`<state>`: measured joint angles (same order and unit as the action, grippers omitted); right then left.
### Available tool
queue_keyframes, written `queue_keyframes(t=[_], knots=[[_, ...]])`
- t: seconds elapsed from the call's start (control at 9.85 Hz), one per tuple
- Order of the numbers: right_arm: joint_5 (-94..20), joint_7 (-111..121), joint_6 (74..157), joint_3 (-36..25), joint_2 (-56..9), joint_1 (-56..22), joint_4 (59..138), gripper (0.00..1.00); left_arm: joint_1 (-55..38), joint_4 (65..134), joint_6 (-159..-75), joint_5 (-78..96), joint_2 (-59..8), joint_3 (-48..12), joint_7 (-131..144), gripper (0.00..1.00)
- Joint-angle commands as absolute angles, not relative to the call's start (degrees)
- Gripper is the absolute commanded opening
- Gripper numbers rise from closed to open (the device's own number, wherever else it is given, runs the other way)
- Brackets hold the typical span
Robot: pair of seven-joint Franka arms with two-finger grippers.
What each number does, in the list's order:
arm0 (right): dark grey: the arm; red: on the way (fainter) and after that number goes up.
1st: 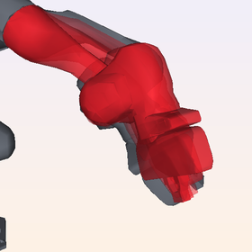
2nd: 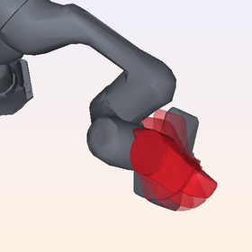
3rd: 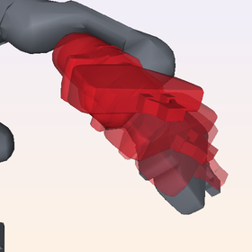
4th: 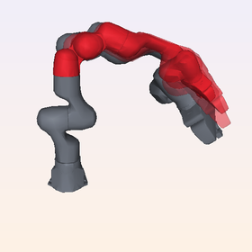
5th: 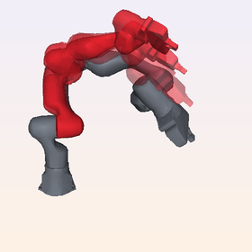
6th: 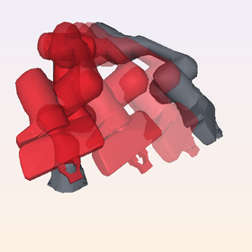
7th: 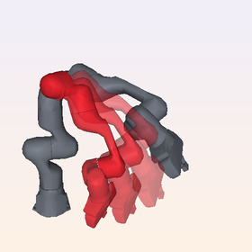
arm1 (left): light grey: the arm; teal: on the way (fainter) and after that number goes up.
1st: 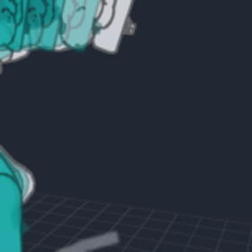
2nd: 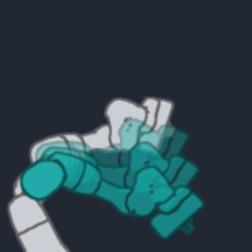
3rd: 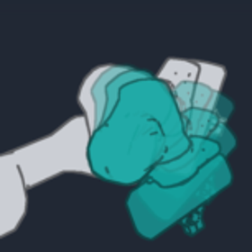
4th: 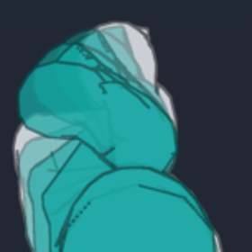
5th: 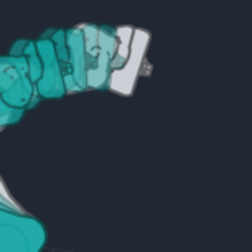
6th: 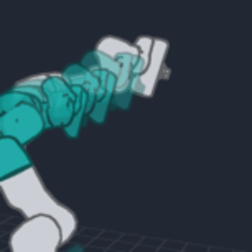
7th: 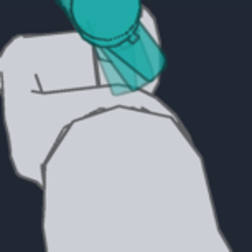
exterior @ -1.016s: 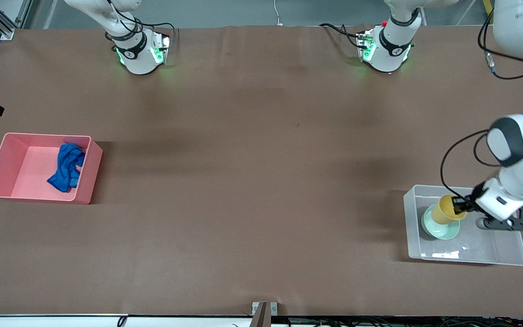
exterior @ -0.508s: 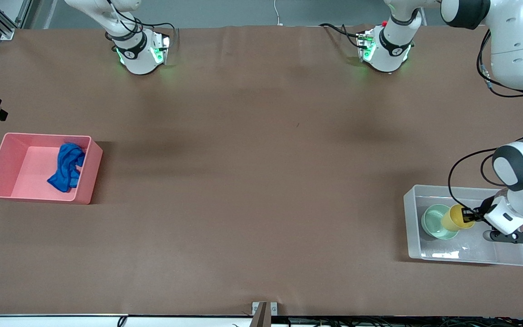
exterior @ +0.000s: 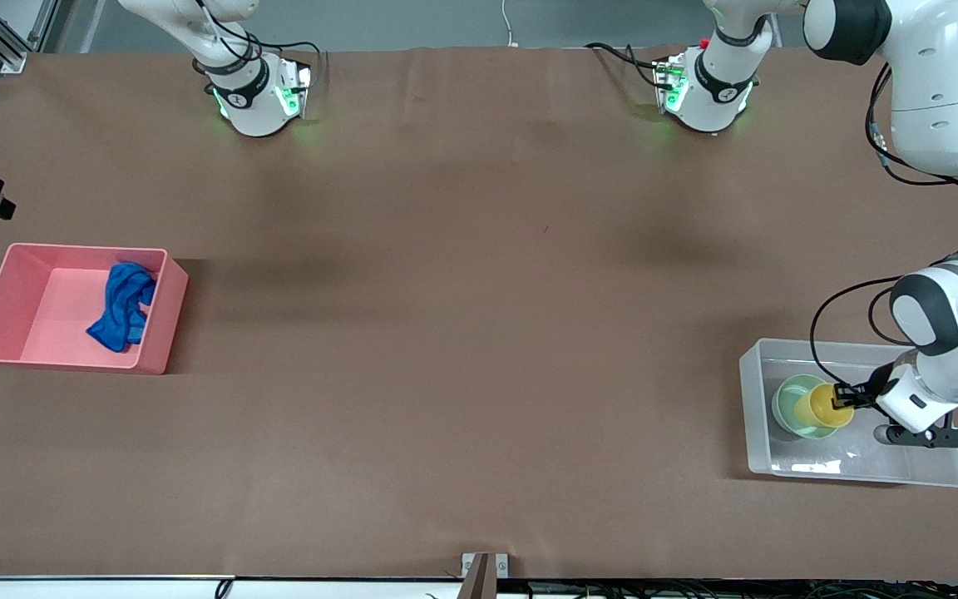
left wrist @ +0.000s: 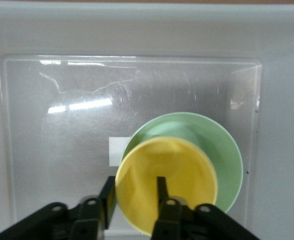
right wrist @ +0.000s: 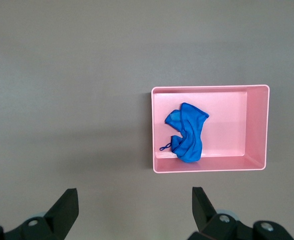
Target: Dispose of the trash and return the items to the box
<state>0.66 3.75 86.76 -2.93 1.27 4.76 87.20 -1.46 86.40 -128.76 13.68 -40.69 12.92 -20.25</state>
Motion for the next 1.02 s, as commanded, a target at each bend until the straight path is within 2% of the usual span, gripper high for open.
queue_keyframes(t=[0.0,0.2,0.41,0.61,0.71,0.91], knots=[[0.88,4.22,86.49,-2.37,2.11,5.45,87.89,1.00,-1.67,87.88,-127.89,14.50,-37.82,13.18,-21.71,0.97],[0.97,4.22,86.48,-2.37,2.11,5.54,87.89,1.00,-1.84,92.95,-126.39,14.07,-28.53,13.10,-21.79,0.99],[0.97,4.22,86.49,-2.37,2.11,5.54,87.89,1.00,-3.59,104.61,-126.39,14.06,-14.14,12.83,-21.45,0.99],[0.88,4.04,86.48,-2.46,2.02,5.45,87.89,1.00,-3.34,112.99,-126.30,10.32,-2.69,10.13,-20.31,0.99],[0.97,3.96,86.48,-2.46,2.02,5.45,87.80,1.00,-3.25,113.72,-121.51,5.76,1.89,9.24,-18.21,1.00],[1.14,3.87,86.49,-2.46,2.02,5.45,86.23,1.00,-3.34,110.50,-113.40,4.75,5.44,6.52,-14.70,1.00]])
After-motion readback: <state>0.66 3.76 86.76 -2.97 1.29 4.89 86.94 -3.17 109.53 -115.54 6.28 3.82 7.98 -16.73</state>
